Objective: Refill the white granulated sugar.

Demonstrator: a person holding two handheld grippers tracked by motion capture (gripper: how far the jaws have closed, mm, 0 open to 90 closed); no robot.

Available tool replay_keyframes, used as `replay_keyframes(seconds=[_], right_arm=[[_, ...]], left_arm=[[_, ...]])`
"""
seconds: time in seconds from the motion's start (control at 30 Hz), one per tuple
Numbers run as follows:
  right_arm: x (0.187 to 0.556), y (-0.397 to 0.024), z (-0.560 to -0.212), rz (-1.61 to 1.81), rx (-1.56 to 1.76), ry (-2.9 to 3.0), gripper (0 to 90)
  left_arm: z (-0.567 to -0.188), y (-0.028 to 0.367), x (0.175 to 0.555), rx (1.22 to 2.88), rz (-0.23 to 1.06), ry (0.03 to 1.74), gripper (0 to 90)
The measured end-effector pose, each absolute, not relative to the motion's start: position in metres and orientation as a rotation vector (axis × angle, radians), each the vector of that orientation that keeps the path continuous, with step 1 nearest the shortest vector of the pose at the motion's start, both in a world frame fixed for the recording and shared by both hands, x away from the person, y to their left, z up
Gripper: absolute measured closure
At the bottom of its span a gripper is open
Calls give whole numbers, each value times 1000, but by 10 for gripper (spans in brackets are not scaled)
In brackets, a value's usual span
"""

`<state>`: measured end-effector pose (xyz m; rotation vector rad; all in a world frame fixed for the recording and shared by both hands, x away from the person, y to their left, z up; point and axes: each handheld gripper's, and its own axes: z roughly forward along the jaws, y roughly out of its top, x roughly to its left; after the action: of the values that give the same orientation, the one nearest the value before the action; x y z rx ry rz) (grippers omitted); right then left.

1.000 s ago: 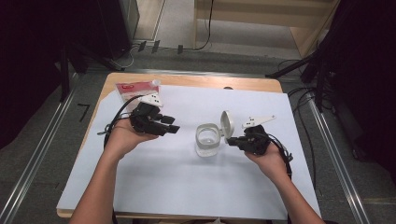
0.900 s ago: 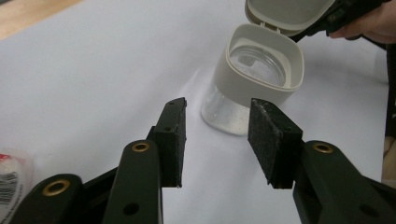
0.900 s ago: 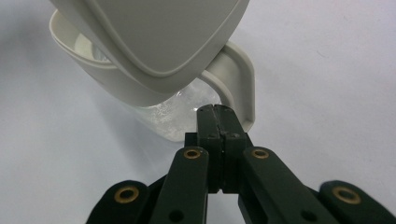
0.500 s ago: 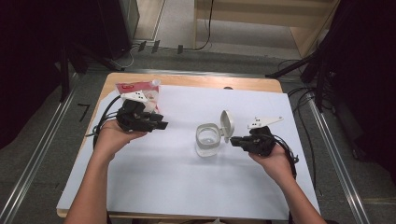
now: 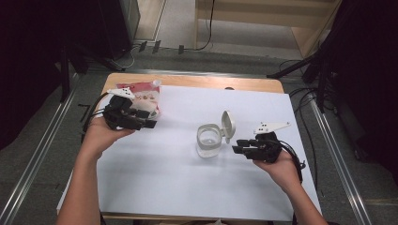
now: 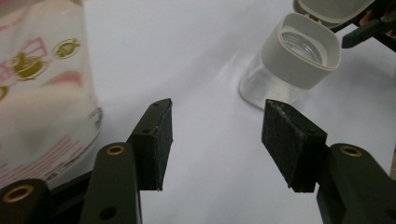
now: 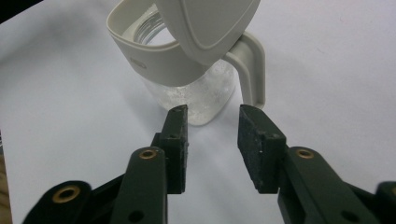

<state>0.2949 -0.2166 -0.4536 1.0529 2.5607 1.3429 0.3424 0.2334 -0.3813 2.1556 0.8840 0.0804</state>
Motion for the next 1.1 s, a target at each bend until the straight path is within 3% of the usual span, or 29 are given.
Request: replay_keyframes(seconds=[1.1], right_arm=[[284, -222, -460, 1268, 1078, 2555, 606]], left_arm=[[-374, 321, 373, 2050, 237, 1149, 371]])
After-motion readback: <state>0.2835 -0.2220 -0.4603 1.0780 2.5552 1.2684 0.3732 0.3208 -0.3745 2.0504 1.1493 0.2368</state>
